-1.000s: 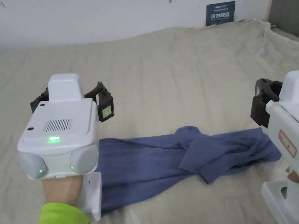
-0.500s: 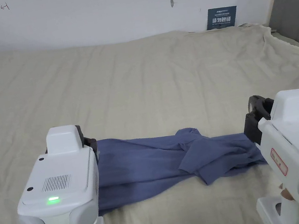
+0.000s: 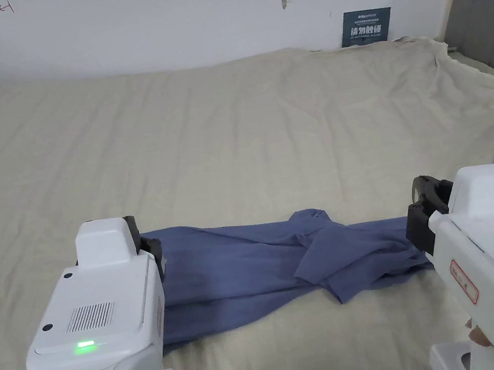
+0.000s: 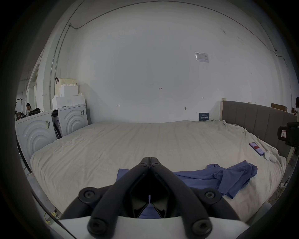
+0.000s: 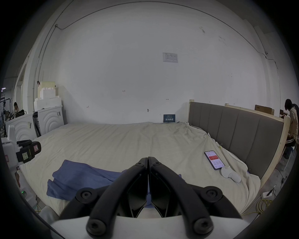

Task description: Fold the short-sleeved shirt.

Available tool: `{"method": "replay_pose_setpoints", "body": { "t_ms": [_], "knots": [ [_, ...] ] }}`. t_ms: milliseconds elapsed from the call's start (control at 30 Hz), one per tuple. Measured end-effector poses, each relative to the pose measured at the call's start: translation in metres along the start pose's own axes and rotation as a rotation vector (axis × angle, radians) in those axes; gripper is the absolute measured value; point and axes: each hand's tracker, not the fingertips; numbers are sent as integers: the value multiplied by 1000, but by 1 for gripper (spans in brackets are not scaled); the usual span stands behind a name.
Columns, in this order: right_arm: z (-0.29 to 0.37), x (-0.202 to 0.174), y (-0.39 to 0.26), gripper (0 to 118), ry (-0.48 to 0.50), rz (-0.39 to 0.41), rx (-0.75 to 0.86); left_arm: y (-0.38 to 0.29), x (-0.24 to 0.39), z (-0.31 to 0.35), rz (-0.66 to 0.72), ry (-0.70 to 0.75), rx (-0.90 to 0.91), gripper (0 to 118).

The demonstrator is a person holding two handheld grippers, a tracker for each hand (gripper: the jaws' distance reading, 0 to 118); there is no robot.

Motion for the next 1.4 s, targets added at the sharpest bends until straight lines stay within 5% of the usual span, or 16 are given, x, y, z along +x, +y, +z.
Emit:
{"method": "replay_pose_setpoints", "body": {
  "t_ms": [133, 167, 267, 333, 400, 500, 733, 967, 1067, 1200, 1400],
  "knots": [
    [-19, 15, 8, 3, 17, -26, -87, 4, 0, 1, -1, -3, 7, 0],
    [-27, 20, 13, 12, 21, -27, -128, 5, 0, 2, 1, -4, 9, 0],
    [-54, 38, 25, 77, 61, -76, -253, 6, -2, -1, 5, -6, 17, 0],
    [-74, 49, 31, 84, 65, -117, -297, 7, -2, -2, 6, -10, 20, 0],
    [-95, 58, 37, 108, 20, -114, -351, 9, -1, -1, 4, -13, 24, 0],
    [-136, 73, 42, 112, -17, -70, -452, 10, 0, -3, -1, -18, 29, 0],
    [-210, 114, 2, 108, -164, -65, -829, 10, 1, -12, 10, -12, 15, 0],
    [-225, 127, -52, 86, -220, -105, -947, 2, 2, -26, 12, -8, -19, 0],
    [-226, 124, -70, 62, -220, -166, -967, -1, 4, -31, 4, 2, -37, 0],
    [-225, 117, -83, 10, -169, -224, -971, -7, 4, -37, 2, 3, -62, 0],
    [-220, 117, -73, 4, -172, -221, -930, -8, -2, -49, 29, -14, -109, 0]
  ]
}}
